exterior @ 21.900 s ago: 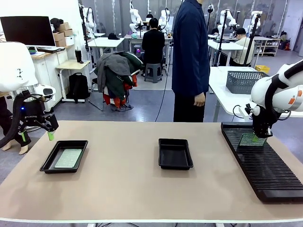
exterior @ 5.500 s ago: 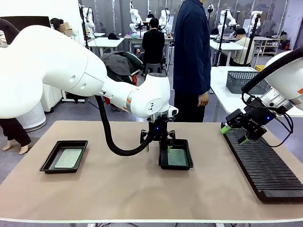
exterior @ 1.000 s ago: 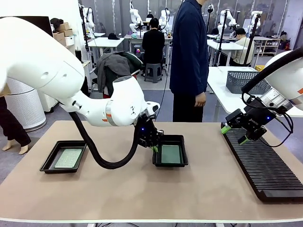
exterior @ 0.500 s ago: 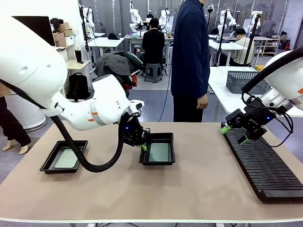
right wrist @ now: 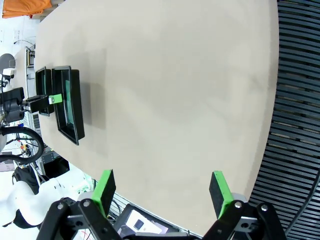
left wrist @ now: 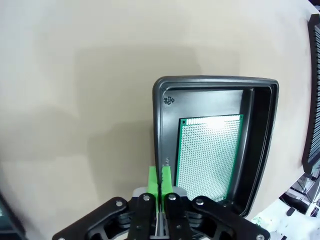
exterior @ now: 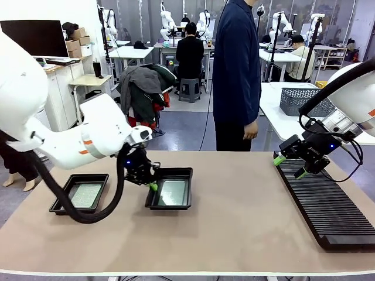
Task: Inspect and transfer BCBs to ESD trays.
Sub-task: Pick up the ESD tray and place it on the left side of the table.
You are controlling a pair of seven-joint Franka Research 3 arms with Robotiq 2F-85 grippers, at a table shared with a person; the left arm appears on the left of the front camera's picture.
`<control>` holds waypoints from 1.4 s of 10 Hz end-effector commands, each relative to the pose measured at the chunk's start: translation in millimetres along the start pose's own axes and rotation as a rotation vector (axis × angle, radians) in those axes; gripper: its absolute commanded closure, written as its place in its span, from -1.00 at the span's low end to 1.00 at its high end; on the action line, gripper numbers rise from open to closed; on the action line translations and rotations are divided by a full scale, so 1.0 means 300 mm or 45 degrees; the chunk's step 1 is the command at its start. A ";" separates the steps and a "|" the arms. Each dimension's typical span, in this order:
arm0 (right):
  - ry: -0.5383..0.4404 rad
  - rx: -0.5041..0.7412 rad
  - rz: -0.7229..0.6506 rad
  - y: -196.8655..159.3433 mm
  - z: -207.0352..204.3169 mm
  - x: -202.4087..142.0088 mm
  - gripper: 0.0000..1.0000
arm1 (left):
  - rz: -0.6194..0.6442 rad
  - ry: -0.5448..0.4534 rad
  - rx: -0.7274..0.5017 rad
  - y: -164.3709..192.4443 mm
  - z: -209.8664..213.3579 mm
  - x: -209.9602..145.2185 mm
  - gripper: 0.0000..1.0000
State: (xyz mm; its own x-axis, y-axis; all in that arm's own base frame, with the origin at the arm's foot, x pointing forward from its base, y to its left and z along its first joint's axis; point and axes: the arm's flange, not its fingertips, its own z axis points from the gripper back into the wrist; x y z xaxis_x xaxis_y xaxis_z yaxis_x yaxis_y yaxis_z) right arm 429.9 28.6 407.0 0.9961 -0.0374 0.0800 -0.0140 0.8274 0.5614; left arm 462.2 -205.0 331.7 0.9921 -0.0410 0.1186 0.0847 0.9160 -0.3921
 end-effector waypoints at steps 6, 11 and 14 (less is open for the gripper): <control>-0.001 0.002 -0.009 0.002 -0.001 -0.001 -1.00 | 0.049 -0.008 0.016 0.288 0.121 -0.045 0.94; -0.001 0.002 -0.009 0.002 -0.001 -0.001 -1.00 | 0.081 0.049 0.074 0.352 0.125 -0.011 0.94; -0.001 0.002 -0.009 0.002 -0.001 -0.001 -1.00 | 0.106 0.037 0.121 0.356 0.109 0.006 0.94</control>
State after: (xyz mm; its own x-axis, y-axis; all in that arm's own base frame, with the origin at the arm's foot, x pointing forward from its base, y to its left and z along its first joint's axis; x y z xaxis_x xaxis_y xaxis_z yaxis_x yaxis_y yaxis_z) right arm 429.9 28.6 407.0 0.9961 -0.0374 0.0801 -0.0141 0.8275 0.5614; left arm 462.8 -93.0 318.2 0.9975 0.0116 0.0699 0.0118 0.9451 -0.3265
